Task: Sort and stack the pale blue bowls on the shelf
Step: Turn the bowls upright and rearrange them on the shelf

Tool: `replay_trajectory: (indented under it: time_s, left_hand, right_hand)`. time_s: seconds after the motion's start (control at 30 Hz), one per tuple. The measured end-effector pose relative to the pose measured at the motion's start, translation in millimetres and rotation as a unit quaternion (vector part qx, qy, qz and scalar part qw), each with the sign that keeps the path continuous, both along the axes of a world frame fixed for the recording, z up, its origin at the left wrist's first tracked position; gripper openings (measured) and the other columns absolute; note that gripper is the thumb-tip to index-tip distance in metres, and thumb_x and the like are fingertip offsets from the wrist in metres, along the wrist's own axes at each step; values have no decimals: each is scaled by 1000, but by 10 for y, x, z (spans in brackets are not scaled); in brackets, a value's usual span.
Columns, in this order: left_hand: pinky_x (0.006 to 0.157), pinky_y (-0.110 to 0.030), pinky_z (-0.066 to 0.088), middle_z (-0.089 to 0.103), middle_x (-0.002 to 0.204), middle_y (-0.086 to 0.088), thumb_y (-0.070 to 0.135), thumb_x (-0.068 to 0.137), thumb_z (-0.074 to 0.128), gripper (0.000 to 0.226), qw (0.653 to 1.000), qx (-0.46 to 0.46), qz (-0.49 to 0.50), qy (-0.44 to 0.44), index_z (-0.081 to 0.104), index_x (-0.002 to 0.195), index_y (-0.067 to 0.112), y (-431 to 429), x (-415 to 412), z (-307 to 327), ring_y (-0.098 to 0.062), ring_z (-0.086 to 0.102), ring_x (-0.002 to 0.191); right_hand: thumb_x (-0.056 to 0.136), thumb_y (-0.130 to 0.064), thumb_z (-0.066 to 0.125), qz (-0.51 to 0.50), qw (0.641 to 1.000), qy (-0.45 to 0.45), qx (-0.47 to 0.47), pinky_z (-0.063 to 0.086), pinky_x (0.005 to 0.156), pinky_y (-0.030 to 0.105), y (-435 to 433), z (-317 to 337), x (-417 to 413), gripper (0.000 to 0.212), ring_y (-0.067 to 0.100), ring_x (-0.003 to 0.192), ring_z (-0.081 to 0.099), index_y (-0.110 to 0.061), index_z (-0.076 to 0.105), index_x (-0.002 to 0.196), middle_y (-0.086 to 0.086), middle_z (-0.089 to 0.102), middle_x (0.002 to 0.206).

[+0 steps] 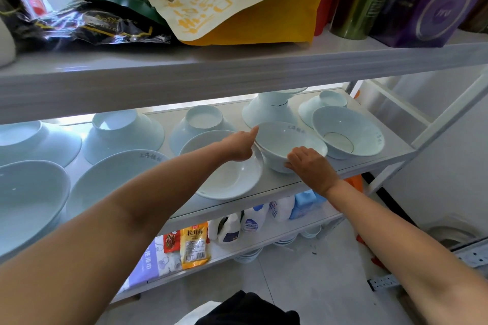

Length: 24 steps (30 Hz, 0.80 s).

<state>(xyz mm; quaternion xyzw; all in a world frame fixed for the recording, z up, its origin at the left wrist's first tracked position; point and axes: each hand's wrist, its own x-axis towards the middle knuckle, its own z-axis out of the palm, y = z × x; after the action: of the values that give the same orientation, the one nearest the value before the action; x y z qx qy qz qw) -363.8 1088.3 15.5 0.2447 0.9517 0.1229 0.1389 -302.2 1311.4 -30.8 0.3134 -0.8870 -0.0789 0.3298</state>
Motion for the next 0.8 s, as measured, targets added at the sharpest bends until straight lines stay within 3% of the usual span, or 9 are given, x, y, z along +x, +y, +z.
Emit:
replay_trajectory:
  time_s: [0.1,0.17,0.23,0.63,0.73,0.8]
  left_hand:
    - [105,-42,40,44,143,-19,4,91,43,76,1000,3,0,4,-2,152,14,-4,13,10,-34,45,129]
    - [104,-43,40,44,143,-18,4,91,43,76,1000,4,4,5,-1,152,16,-1,14,9,-34,46,129]
    - [105,-43,40,42,145,-17,4,91,44,76,1000,3,9,3,1,153,17,2,18,1,-33,44,131]
    - [116,-41,24,18,159,-3,4,92,46,75,999,-39,-15,27,6,153,21,-70,113,-59,-21,12,148]
    - [119,-42,15,11,160,-4,9,95,46,71,998,-49,-21,39,6,153,21,-91,163,-71,-22,5,149]
    - [119,-42,11,7,161,-6,19,98,46,67,997,-55,-15,47,7,153,22,-130,201,-86,-24,4,149]
  right_hand:
    - [89,-17,46,7,999,-31,26,46,46,30,48,-42,22,13,18,52,46,-15,36,81,5,51,66]
    - [80,-4,57,11,998,-52,43,46,47,30,79,-90,52,23,19,54,46,-14,37,82,6,51,68]
    - [70,5,56,0,996,-76,41,46,47,31,86,-110,104,29,21,55,48,-13,38,83,7,52,70]
    - [37,11,79,-119,962,-207,129,41,44,28,187,87,205,69,22,56,50,-14,40,88,8,54,71]
    - [44,5,81,-127,958,-215,138,40,45,28,218,113,198,55,21,56,51,-13,50,85,7,54,72]
    - [71,-12,71,-103,968,-197,117,42,48,30,204,137,198,20,23,58,55,-12,55,84,6,56,74]
